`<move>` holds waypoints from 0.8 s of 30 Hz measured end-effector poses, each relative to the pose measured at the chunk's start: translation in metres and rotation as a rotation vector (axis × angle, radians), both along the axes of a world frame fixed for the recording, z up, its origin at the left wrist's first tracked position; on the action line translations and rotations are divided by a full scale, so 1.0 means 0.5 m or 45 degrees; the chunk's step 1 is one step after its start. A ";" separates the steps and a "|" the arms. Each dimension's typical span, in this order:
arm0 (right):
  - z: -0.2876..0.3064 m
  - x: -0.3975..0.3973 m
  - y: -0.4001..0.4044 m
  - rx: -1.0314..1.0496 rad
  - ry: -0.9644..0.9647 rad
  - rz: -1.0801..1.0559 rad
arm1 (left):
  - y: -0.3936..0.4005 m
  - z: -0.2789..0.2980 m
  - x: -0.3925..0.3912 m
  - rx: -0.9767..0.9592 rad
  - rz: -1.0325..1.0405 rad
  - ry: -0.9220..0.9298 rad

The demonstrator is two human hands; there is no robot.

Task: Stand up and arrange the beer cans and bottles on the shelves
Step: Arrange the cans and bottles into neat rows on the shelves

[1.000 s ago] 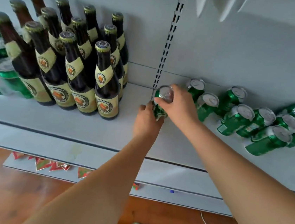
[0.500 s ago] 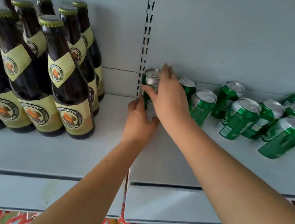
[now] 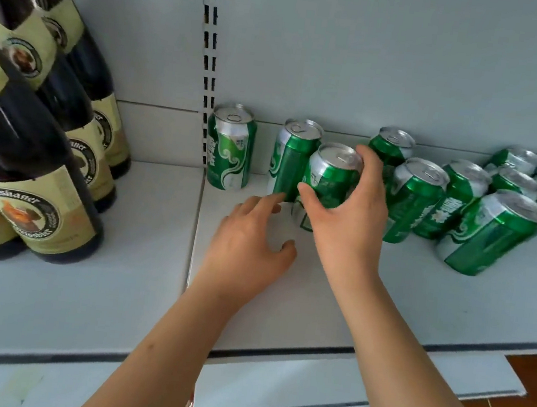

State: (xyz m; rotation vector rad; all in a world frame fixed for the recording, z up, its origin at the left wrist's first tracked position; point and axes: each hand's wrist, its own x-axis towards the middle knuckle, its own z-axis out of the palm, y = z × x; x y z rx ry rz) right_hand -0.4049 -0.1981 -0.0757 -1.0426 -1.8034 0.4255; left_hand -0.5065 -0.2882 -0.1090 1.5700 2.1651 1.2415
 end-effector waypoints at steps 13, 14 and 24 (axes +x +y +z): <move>0.022 -0.076 -0.076 -0.002 -0.025 0.374 | -0.041 0.028 -0.054 0.174 0.299 -0.153; 0.024 -0.089 -0.078 0.008 -0.064 0.400 | -0.048 0.029 -0.061 0.187 0.334 -0.157; 0.022 -0.125 -0.049 -0.045 -0.270 0.504 | -0.044 0.015 -0.081 0.154 0.423 -0.210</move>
